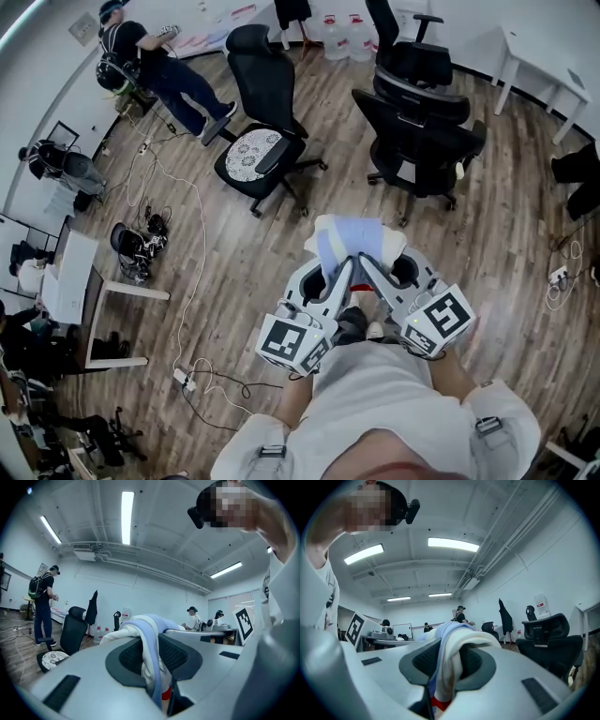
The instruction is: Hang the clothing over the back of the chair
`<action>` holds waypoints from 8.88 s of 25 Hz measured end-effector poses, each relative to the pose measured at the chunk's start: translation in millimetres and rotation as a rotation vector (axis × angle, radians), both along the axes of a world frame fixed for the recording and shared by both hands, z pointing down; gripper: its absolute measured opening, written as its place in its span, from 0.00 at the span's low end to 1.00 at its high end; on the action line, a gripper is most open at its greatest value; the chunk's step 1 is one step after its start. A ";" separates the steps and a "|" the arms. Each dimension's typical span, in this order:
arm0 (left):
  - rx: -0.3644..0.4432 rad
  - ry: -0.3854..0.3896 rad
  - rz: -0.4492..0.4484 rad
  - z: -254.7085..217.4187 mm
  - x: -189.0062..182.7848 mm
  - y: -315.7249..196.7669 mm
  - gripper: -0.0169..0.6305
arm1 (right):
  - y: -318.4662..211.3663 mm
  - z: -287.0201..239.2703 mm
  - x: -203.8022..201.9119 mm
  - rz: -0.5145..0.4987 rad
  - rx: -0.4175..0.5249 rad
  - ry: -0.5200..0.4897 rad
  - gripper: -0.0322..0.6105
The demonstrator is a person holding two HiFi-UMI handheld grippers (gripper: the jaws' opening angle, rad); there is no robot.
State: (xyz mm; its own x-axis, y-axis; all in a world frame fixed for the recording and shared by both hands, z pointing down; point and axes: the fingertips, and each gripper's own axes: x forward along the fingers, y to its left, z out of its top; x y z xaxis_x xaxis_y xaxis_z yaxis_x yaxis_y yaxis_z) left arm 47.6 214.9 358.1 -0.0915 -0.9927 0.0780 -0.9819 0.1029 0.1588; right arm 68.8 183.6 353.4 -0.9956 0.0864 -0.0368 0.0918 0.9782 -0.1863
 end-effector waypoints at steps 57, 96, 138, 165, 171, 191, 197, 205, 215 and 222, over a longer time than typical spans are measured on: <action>-0.019 0.028 -0.027 9.9 -246.0 -227.7 0.17 | -228.1 10.6 -246.1 -0.026 -0.019 0.044 0.20; 0.002 0.038 0.190 -0.4 -384.2 -400.9 0.17 | -396.0 -1.5 -379.1 0.197 -0.039 0.052 0.20; 0.053 -0.014 0.634 -41.4 -256.0 -556.6 0.17 | -539.5 -36.9 -240.3 0.664 -0.111 -0.035 0.20; -0.019 0.048 0.784 -7.9 -171.2 -544.8 0.17 | -522.6 -4.9 -154.4 0.816 -0.166 0.039 0.20; 0.000 0.033 0.808 -8.0 -172.6 -530.4 0.17 | -507.7 -4.4 -155.9 0.855 -0.168 0.042 0.20; -0.007 0.072 0.816 -8.2 -163.0 -481.4 0.17 | -458.0 -5.3 -146.4 0.826 -0.184 0.056 0.20; -0.018 0.058 0.747 -6.9 -149.0 -468.8 0.17 | -447.6 -3.3 -133.1 0.746 -0.203 0.041 0.20; -0.040 0.050 0.685 2.0 -135.0 -444.1 0.17 | -424.9 6.3 -119.8 0.661 -0.229 0.042 0.20; -0.068 0.049 0.598 17.7 -131.3 -434.7 0.17 | -415.8 21.5 -115.3 0.580 -0.259 0.061 0.20; -0.101 0.053 0.567 38.9 -138.6 -430.3 0.17 | -411.8 44.4 -121.9 0.570 -0.290 0.094 0.20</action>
